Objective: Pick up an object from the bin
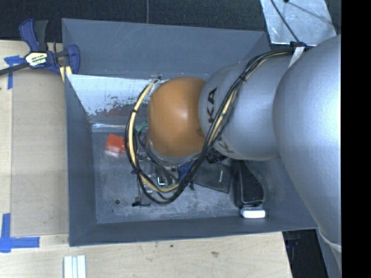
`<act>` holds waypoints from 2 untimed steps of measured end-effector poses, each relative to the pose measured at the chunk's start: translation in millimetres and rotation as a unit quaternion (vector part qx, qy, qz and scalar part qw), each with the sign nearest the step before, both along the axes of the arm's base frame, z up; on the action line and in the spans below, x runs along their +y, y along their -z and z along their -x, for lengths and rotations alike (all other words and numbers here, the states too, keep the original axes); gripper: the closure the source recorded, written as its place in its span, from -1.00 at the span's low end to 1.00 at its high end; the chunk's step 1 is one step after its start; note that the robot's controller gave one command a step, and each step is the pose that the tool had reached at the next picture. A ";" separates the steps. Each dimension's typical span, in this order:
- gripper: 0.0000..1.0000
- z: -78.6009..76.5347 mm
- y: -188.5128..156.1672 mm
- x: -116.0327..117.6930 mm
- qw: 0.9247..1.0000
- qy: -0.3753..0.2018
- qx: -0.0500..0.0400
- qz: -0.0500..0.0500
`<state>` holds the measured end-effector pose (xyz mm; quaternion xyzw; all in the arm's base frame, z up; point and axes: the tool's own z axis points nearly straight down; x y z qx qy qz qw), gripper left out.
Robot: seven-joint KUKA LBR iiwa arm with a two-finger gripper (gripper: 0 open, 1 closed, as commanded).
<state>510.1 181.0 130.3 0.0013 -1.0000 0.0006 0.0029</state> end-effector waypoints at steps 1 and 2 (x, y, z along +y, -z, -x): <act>-1.00 -41.7 61.2 -110.8 0.988 -0.153 -0.002 0.000; -1.00 -76.1 45.9 -130.3 0.993 -0.120 -0.006 -0.001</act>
Offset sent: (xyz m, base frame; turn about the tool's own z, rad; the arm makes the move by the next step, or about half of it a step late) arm 0.0409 -0.1075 -0.0603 -0.3105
